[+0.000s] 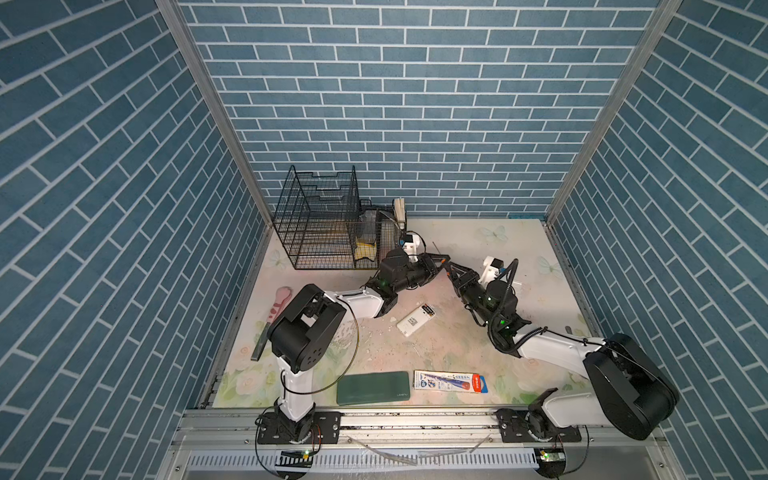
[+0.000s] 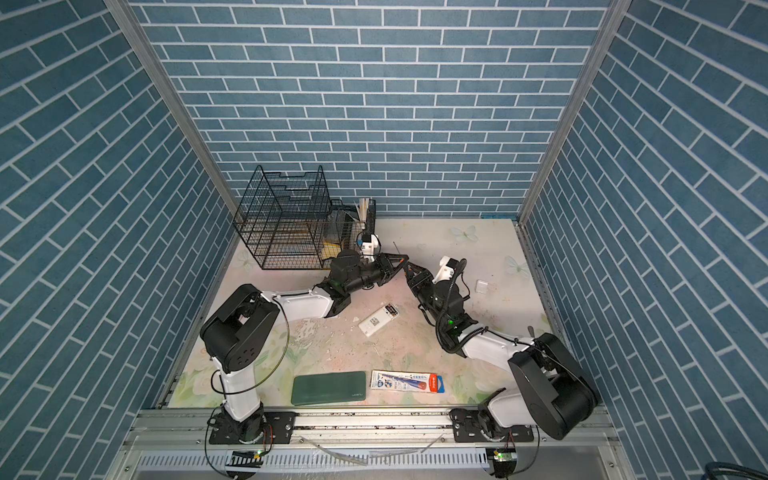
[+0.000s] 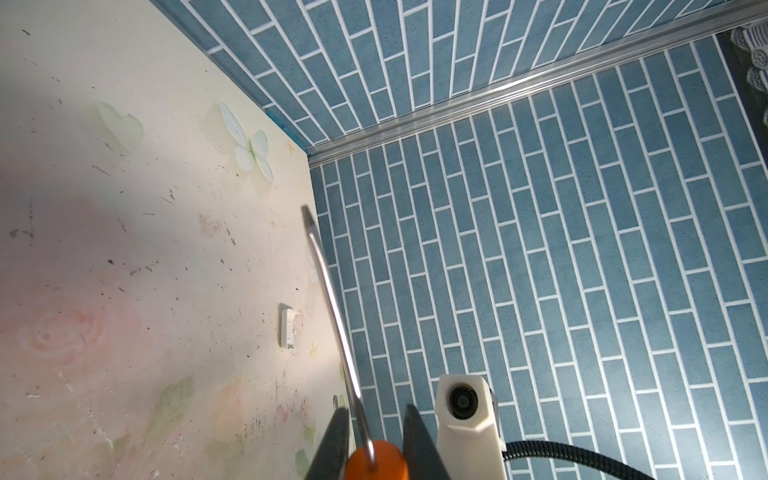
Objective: Unload the batteries from the remote control
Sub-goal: 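Hold the screwdriver upright with the right gripper beside the left gripper, then lower the screwdriver tip toward the remote while the left gripper moves over it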
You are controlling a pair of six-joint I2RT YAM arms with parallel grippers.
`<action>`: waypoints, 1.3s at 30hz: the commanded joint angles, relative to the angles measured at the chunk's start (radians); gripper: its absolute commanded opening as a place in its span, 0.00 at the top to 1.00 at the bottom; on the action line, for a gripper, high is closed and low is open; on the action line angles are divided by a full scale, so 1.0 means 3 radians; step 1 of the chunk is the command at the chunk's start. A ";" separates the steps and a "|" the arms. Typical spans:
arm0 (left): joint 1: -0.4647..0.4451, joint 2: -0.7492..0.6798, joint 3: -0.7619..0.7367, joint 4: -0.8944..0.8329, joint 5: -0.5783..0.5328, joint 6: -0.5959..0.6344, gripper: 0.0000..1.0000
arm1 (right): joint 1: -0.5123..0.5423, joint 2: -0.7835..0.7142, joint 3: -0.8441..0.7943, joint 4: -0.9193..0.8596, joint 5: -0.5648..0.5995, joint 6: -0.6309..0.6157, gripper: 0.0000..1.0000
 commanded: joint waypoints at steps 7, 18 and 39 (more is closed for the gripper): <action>-0.0045 -0.0115 -0.0049 0.0031 0.0085 0.0131 0.91 | -0.0012 0.0004 0.0098 0.0082 -0.0037 0.0101 1.00; -0.0029 -0.0230 -0.0177 -0.0014 0.0031 0.0254 0.56 | -0.0067 -0.0343 0.0066 -0.0416 -0.0106 -0.0050 1.00; 0.0015 -0.1221 -0.0770 -0.1875 0.0034 0.1649 0.34 | -0.0441 -0.1051 0.1065 -0.4153 -0.1189 -0.1437 1.00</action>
